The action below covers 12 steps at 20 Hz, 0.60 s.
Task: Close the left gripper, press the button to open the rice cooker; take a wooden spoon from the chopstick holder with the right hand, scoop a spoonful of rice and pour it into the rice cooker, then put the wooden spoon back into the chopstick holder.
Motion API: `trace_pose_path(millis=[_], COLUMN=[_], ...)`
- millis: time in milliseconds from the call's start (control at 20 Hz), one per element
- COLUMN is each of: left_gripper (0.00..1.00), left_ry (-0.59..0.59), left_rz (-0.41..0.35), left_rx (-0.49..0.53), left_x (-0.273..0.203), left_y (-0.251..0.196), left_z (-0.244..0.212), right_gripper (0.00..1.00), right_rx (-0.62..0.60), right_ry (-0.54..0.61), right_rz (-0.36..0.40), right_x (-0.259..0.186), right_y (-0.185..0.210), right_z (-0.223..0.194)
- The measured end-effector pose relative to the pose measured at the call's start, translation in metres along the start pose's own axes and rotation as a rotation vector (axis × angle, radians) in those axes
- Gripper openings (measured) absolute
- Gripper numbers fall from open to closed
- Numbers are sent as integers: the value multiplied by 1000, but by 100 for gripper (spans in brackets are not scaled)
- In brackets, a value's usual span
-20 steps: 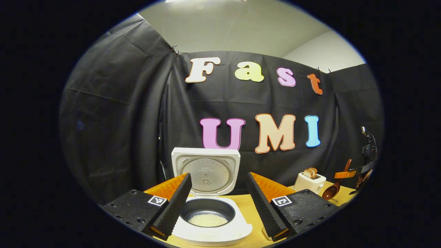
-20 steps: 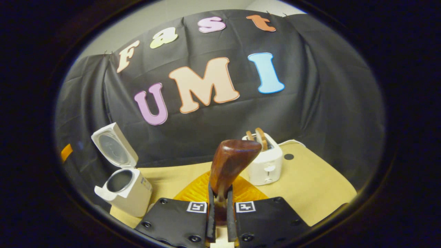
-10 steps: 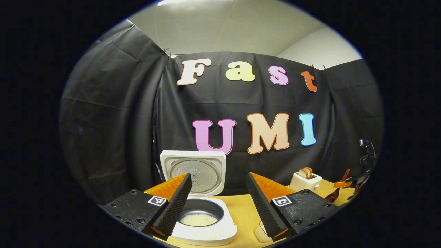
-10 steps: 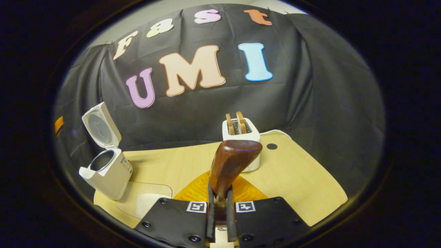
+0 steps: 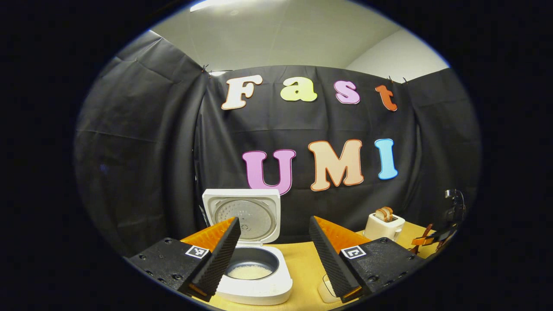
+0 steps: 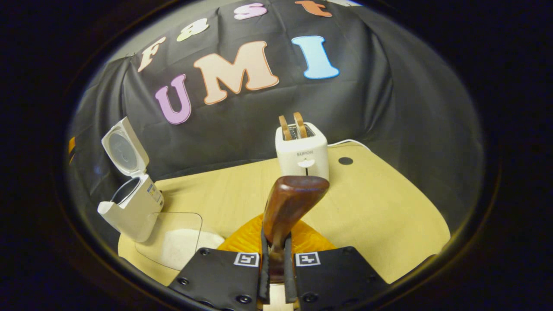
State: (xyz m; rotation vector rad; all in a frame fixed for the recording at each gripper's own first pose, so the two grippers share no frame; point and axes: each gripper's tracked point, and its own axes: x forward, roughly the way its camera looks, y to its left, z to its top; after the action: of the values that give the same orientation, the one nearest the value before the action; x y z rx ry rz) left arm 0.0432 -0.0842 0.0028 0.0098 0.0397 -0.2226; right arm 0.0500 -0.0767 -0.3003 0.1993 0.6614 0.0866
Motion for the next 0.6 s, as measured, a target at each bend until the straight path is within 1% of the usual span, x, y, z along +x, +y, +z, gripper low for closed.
trace_pose_path(millis=[150,200,250,300,350,400,450,600], left_gripper=[94,92,94,94,94,94,94,94], left_ry=[11,10,7,7,8,9,7,2], left_rz=[5,4,1,-2,-5,-9,-13,-24], left_rx=[7,8,9,10,12,13,10,-3], left_x=[-1,-1,0,2,3,5,6,11], left_y=[-4,-5,-7,-8,-10,-11,-13,-15], left_z=[-3,-1,-1,-1,-1,-2,-1,1], right_gripper=[15,15,17,20,18,34,45,78], right_rx=[26,33,36,36,36,34,31,38], right_ry=[18,25,26,22,4,-15,-30,-54], right_rz=[-4,0,6,18,16,-1,-27,-63], right_x=[7,7,6,3,1,-3,-5,-19], right_y=[-7,-7,-7,-5,-7,-11,-20,-32], right_z=[-9,-11,-12,-11,-7,1,6,16])
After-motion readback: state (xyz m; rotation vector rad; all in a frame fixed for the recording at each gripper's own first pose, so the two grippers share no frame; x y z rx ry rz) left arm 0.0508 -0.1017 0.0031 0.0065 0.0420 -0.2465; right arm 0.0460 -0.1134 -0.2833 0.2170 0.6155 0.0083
